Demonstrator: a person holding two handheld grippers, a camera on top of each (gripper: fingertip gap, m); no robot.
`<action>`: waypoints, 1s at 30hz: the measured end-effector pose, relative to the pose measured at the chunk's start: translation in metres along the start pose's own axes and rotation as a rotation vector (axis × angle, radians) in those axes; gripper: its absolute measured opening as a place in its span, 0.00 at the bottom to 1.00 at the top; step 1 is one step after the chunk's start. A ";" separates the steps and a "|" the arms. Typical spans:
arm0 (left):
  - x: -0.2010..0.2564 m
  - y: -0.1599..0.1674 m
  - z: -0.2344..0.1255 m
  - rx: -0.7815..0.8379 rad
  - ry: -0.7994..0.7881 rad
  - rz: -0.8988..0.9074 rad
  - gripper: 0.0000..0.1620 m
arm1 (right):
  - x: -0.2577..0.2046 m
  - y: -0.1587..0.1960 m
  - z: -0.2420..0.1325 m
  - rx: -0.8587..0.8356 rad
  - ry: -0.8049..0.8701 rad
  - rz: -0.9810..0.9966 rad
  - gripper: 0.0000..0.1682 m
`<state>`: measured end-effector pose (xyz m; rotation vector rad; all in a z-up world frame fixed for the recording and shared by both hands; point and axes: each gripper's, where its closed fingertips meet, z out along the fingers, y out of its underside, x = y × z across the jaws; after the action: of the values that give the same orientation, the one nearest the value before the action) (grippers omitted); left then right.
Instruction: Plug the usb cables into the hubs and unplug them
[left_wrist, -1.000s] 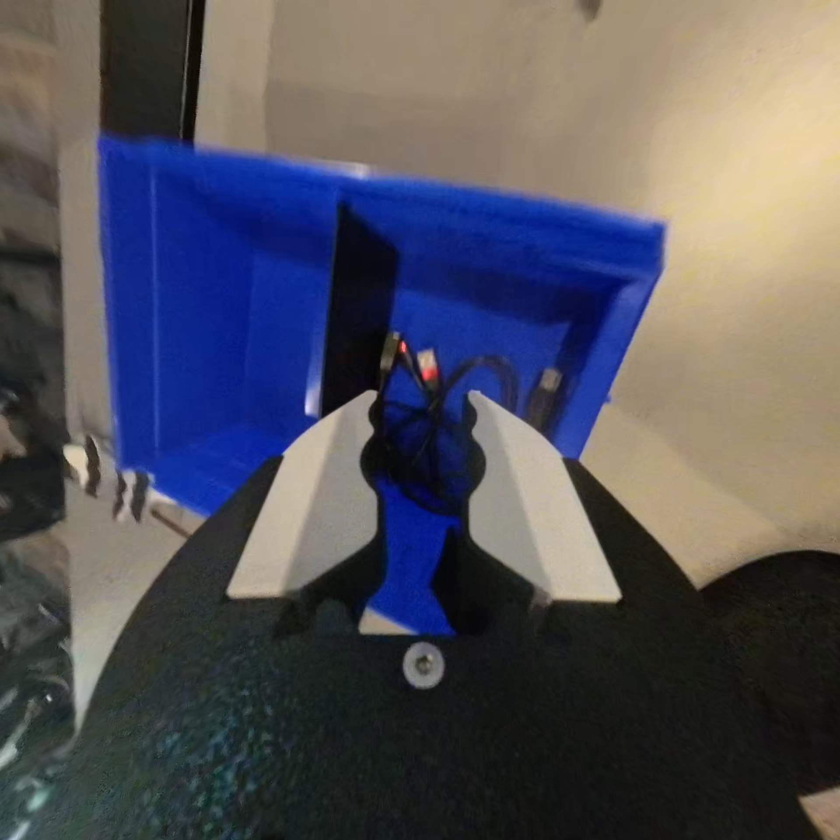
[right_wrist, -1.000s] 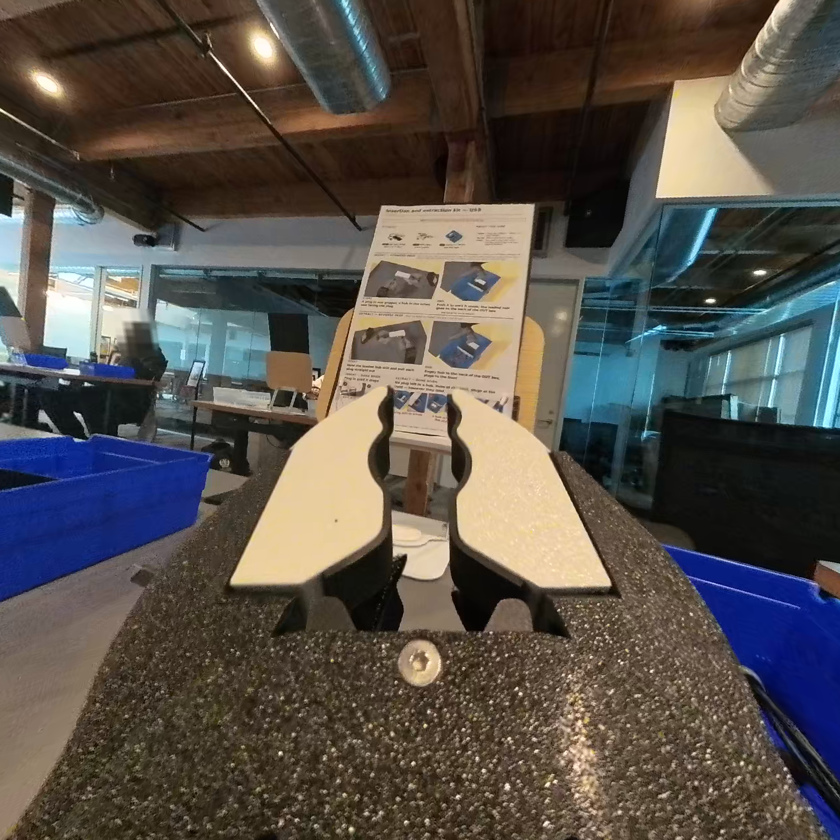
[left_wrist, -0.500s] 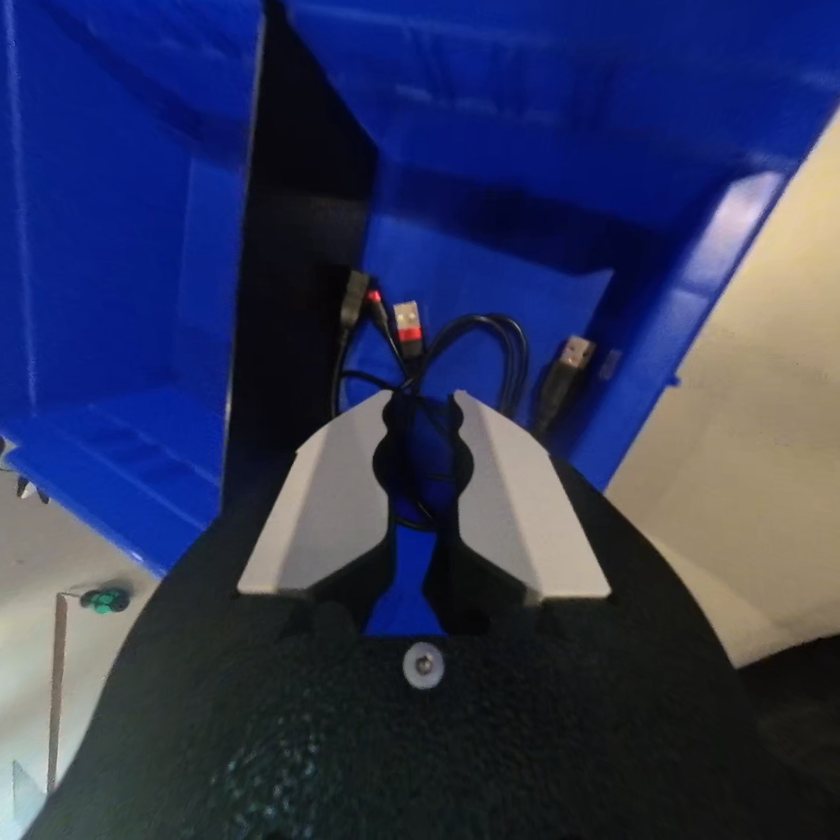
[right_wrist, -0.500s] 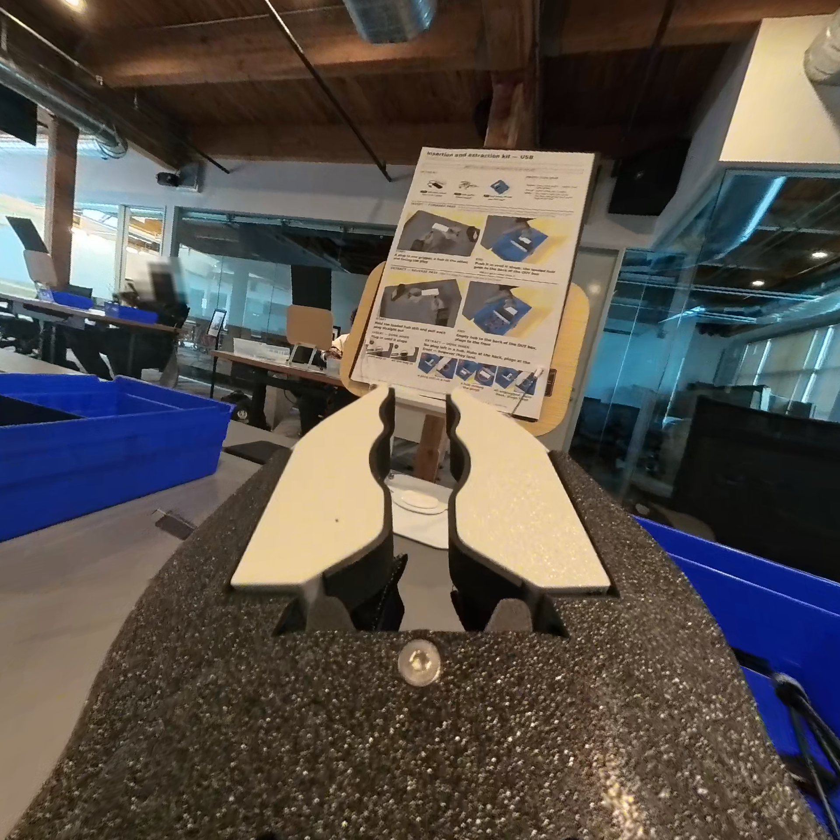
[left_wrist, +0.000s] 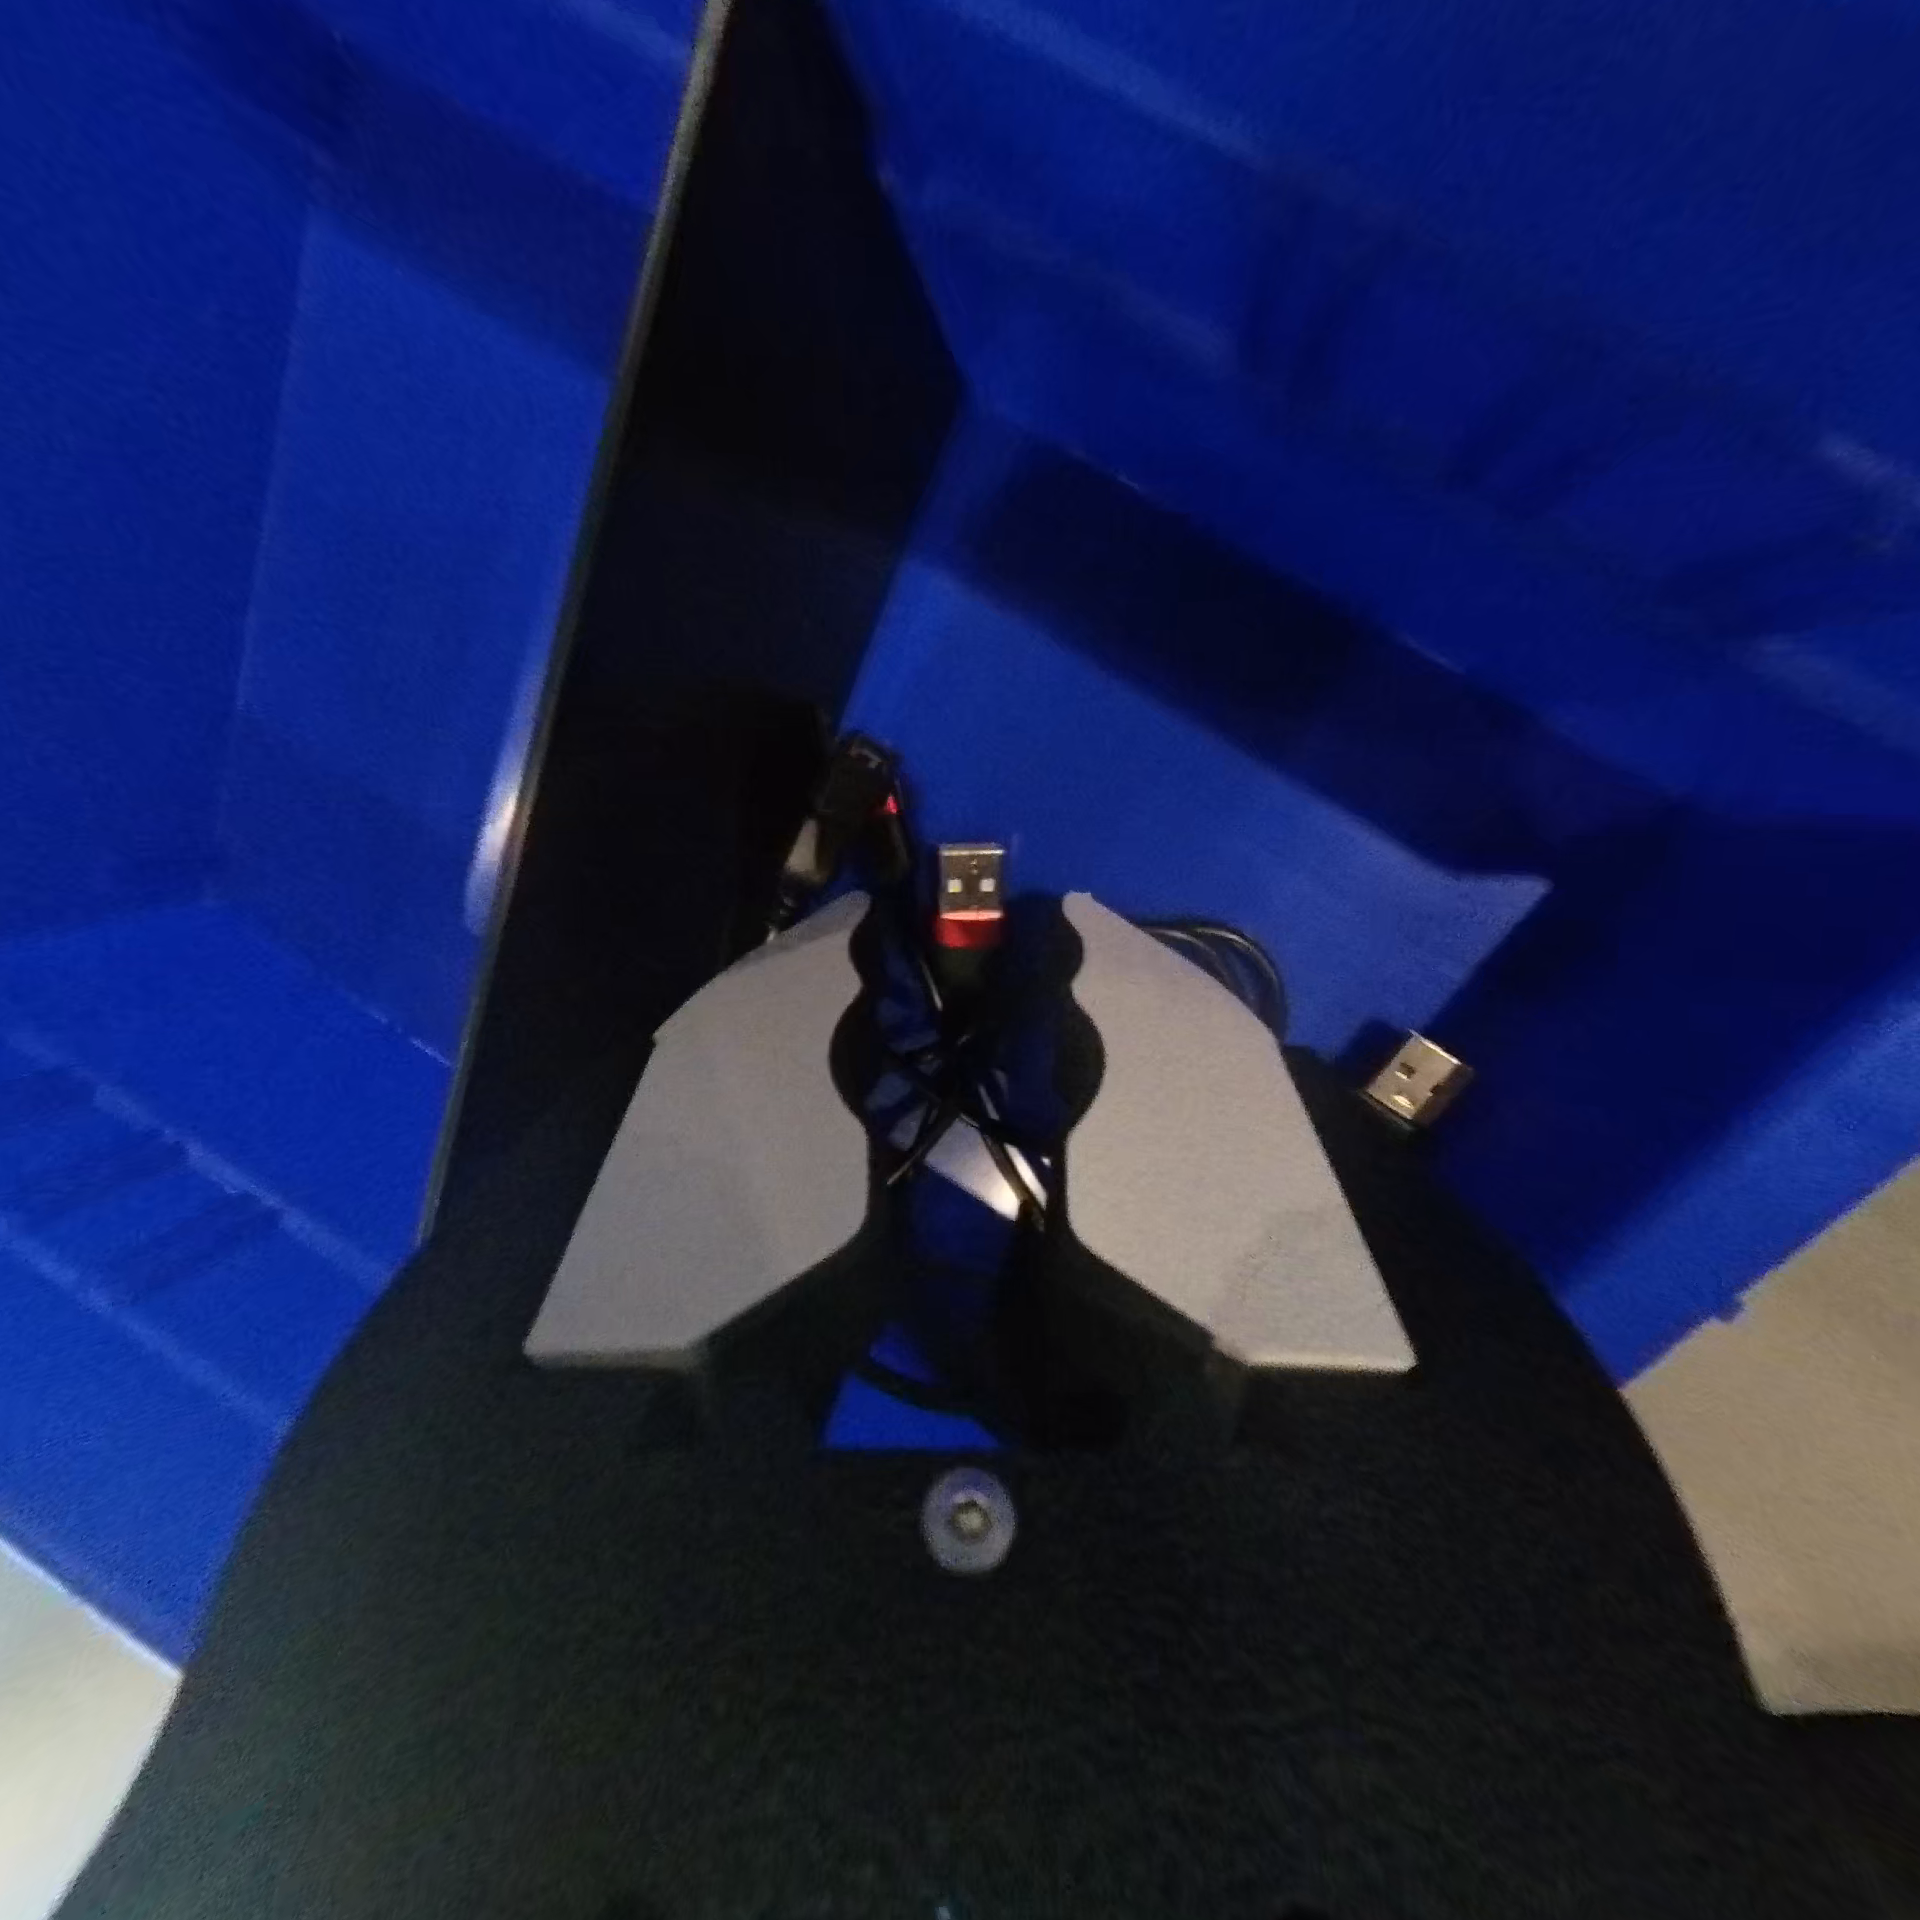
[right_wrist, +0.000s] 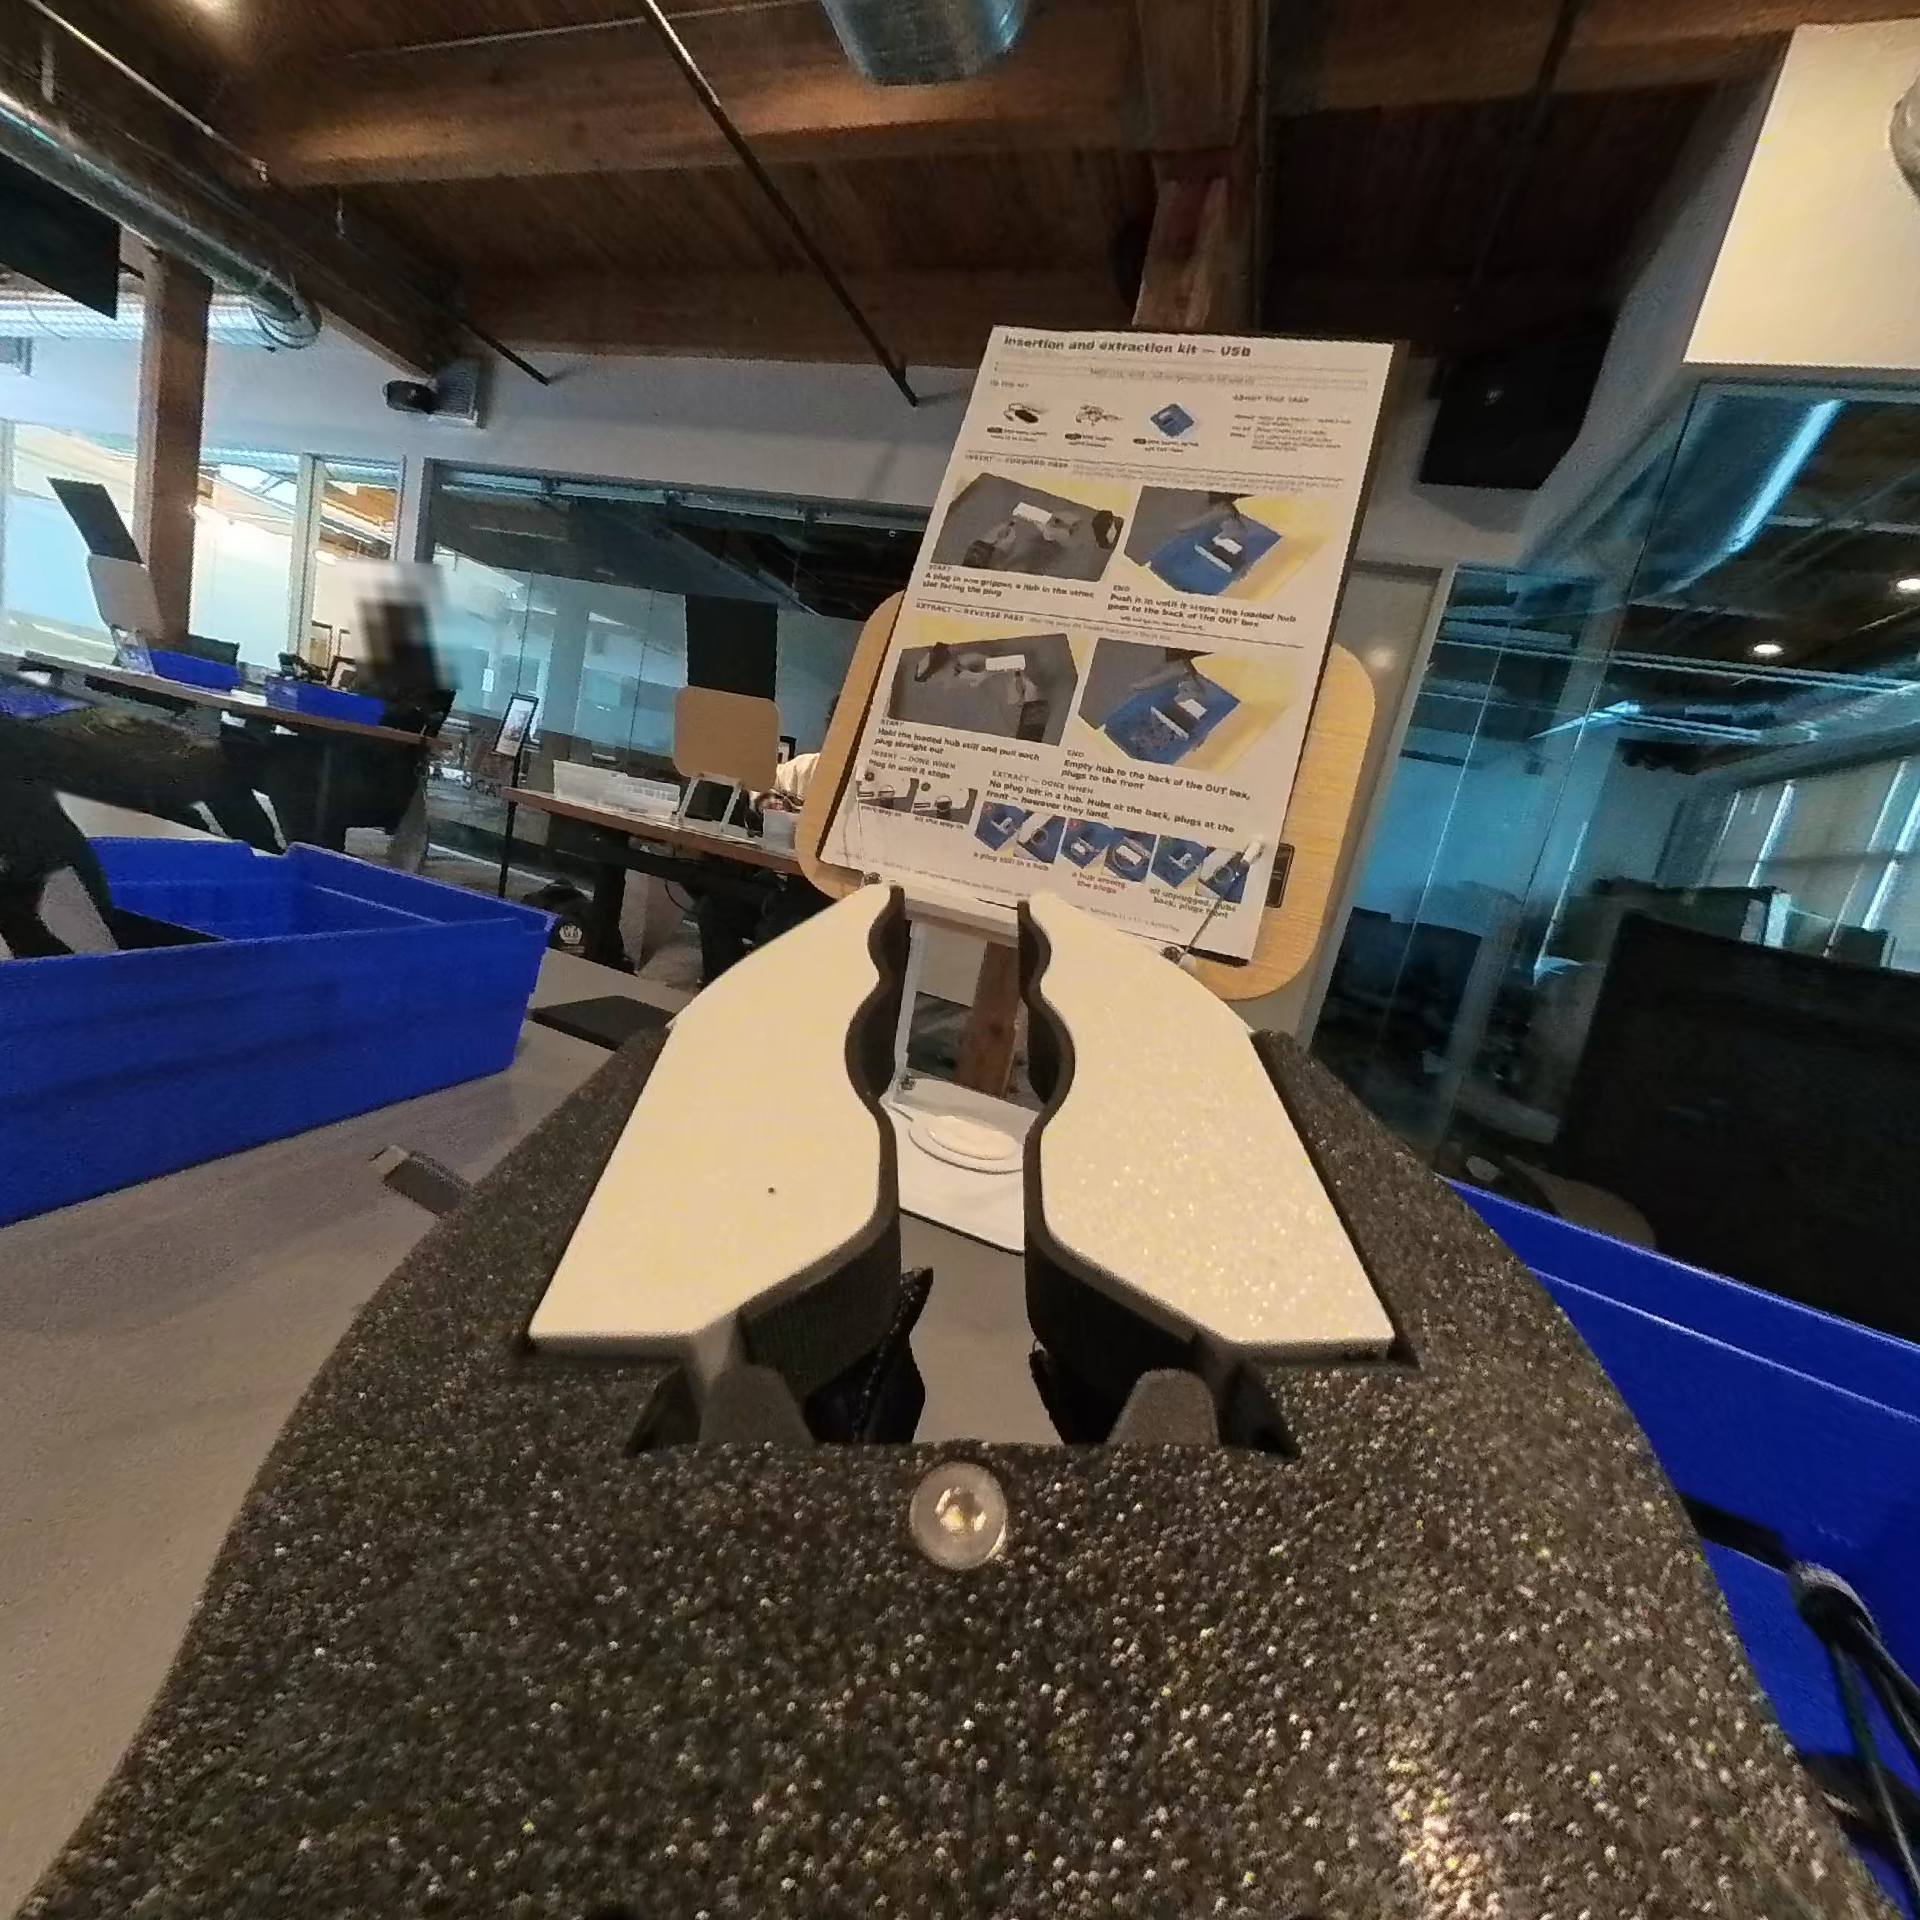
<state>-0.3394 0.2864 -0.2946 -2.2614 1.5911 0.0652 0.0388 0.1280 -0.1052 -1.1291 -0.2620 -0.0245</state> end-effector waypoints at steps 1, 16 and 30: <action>-0.001 0.001 0.001 -0.011 -0.008 0.001 0.19 | 0.000 0.000 0.000 0.001 -0.002 -0.001 0.12; -0.001 -0.002 -0.027 0.054 -0.097 0.175 0.09 | -0.008 -0.001 0.001 -0.003 -0.026 -0.019 0.12; -0.017 -0.039 -0.137 0.541 -0.081 -0.032 0.09 | -0.015 0.001 0.003 -0.013 -0.048 -0.014 0.11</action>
<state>-0.3332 0.2685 -0.1524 -1.8354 1.3307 -0.2489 0.0241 0.1299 -0.1080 -1.1423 -0.3131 -0.0115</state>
